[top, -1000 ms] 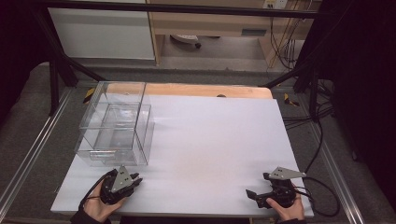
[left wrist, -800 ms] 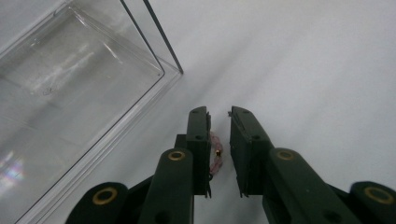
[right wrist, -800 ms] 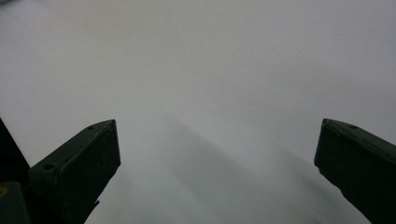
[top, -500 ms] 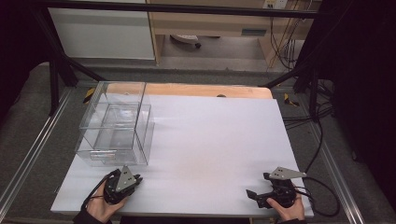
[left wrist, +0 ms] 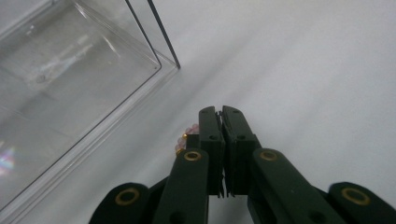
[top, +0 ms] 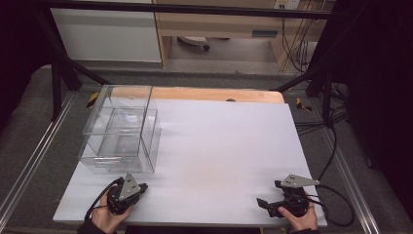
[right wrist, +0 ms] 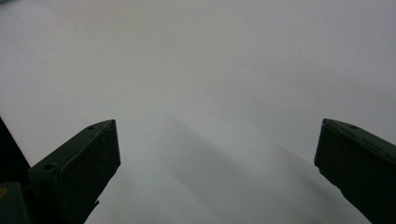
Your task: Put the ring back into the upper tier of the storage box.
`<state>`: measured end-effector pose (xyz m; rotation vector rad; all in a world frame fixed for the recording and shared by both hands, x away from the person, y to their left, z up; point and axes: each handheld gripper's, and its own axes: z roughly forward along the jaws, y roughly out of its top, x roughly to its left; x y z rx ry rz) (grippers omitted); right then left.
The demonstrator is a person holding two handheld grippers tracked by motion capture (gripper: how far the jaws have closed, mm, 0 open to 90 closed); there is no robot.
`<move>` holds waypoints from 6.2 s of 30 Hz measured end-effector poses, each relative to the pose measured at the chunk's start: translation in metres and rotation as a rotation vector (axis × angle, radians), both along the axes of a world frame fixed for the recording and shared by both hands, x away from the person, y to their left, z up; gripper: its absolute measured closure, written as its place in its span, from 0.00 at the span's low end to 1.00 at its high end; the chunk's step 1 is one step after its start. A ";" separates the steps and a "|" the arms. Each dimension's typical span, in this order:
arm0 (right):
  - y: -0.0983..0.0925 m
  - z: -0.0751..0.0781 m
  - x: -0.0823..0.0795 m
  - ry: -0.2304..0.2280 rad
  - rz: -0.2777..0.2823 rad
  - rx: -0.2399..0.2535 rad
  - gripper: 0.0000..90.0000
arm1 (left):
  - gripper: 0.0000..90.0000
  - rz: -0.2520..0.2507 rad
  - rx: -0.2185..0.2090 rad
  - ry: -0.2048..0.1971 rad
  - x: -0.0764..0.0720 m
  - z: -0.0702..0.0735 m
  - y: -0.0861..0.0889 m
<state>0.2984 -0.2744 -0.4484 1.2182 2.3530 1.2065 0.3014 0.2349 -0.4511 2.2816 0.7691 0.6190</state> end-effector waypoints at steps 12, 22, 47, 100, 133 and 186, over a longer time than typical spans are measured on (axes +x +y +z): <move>0.000 0.000 0.000 0.002 -0.001 -0.001 0.01 | 0.98 -0.020 -0.038 -0.016 -0.007 0.008 0.005; 0.001 0.000 0.000 0.007 -0.003 -0.001 0.01 | 0.98 -0.027 -0.089 -0.028 -0.013 0.018 0.008; 0.002 -0.001 0.002 0.013 -0.007 -0.003 0.01 | 0.98 -0.104 -0.200 -0.031 -0.032 0.053 -0.002; 0.002 -0.002 0.003 0.016 -0.008 -0.011 0.01 | 0.98 -0.095 -0.367 -0.176 0.003 0.202 0.007; 0.003 -0.003 0.004 0.017 -0.005 -0.017 0.01 | 0.98 0.047 -0.335 -0.129 0.018 0.175 0.051; 0.002 -0.002 0.004 0.014 -0.005 -0.013 0.01 | 0.20 -0.160 -0.310 -0.061 0.001 0.143 -0.063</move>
